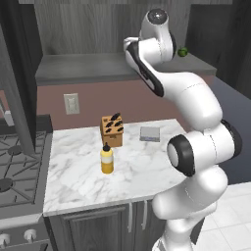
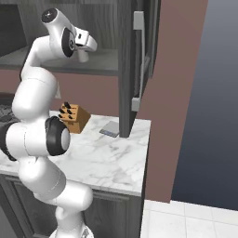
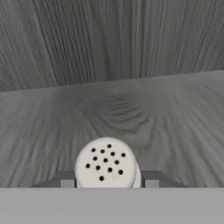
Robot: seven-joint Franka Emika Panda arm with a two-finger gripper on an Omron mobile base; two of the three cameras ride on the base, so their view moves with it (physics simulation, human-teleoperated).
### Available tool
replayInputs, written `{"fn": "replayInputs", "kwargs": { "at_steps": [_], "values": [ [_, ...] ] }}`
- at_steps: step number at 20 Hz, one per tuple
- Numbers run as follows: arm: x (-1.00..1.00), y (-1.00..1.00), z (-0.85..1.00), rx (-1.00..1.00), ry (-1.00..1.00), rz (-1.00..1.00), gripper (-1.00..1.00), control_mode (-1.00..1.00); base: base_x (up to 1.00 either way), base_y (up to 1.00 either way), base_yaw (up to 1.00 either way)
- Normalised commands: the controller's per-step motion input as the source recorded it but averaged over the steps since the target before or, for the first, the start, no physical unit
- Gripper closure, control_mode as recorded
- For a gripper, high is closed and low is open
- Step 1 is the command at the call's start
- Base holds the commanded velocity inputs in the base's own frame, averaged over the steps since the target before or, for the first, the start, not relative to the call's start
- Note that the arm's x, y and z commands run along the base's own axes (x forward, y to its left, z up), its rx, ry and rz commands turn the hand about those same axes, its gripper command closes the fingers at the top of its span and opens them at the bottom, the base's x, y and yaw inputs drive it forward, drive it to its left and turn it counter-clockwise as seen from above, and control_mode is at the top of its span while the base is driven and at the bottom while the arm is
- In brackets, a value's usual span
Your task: Pick the shaker and mustard from the counter and place them in the cabinet.
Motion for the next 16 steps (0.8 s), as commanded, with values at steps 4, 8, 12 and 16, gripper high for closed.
{"fn": "replayInputs", "kwargs": {
  "at_steps": [4,8,12,16],
  "values": [
    [0.4,-0.02,-0.04,0.0,0.0,0.0,1.0,-1.0,0.0,0.0,0.0],
    [0.44,-0.01,-0.02,0.01,0.0,0.0,1.0,-1.0,0.0,0.0,0.0],
    [0.32,-0.03,-0.19,0.0,0.0,0.0,1.0,-1.0,0.0,0.0,0.0],
    [0.14,-0.01,-0.13,0.0,0.0,0.0,-1.0,-1.0,0.0,0.0,0.0]
  ]
}}
